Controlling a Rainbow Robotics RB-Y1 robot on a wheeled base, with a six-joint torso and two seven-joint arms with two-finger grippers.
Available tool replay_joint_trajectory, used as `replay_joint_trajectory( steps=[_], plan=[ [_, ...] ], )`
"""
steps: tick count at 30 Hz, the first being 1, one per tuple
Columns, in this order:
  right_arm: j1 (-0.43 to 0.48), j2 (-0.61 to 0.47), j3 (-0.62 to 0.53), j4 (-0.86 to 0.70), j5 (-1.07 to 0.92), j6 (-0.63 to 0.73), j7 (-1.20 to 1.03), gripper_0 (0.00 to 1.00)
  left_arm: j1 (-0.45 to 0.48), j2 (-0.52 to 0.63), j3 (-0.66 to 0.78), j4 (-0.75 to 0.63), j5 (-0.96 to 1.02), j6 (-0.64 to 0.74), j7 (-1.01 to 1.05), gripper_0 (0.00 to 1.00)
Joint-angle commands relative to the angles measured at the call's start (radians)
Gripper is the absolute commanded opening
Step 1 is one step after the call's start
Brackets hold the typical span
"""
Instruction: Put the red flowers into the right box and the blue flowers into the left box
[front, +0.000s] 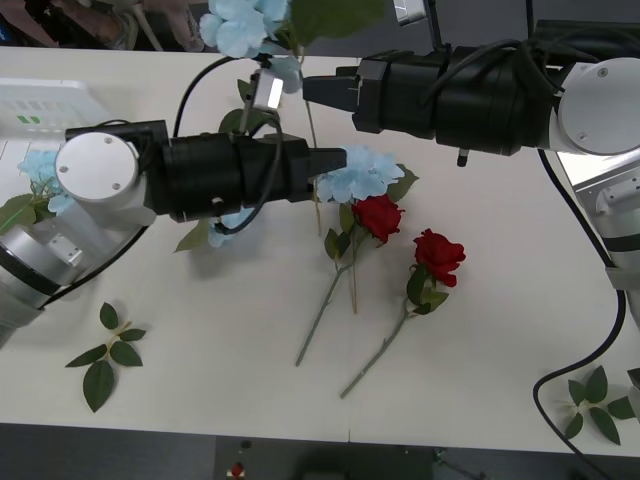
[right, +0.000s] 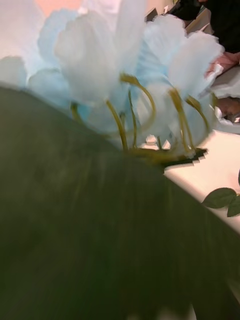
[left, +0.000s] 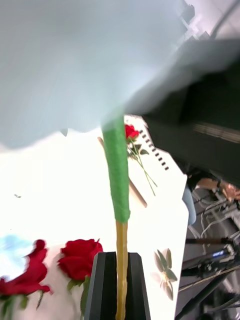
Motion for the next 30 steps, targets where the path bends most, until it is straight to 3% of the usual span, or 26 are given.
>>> replay_joint_trajectory(
  steps=[1,6,9,15,23,30],
  plan=[
    [-0.053,-0.104,0.009,-0.041,-0.052,0.094,-0.12,0.77,-0.02,0.204,0.046,-0.039,0.102,-0.007,-0.036,0.0],
    [-0.048,-0.236,0.017,-0.11,-0.083,0.249,-0.477,0.77,0.031,0.419,0.101,-0.011,0.273,0.003,-0.03,0.0],
    [-0.017,-0.37,0.071,-0.217,-0.069,0.255,-0.762,0.77,0.086,0.5,0.175,0.077,0.326,0.032,-0.028,0.0],
    [0.121,-0.551,0.13,-0.452,0.078,0.227,-1.124,0.77,0.09,0.52,0.288,0.357,0.328,0.176,-0.028,0.0],
    [0.343,-0.568,0.143,-0.596,0.365,0.227,-1.371,0.77,0.09,0.516,0.308,0.584,0.3,0.142,-0.047,0.0],
    [0.409,-0.525,0.245,-0.593,0.649,0.221,-1.523,0.77,0.09,0.462,0.308,0.676,0.25,0.099,-0.05,0.0]
  ],
)
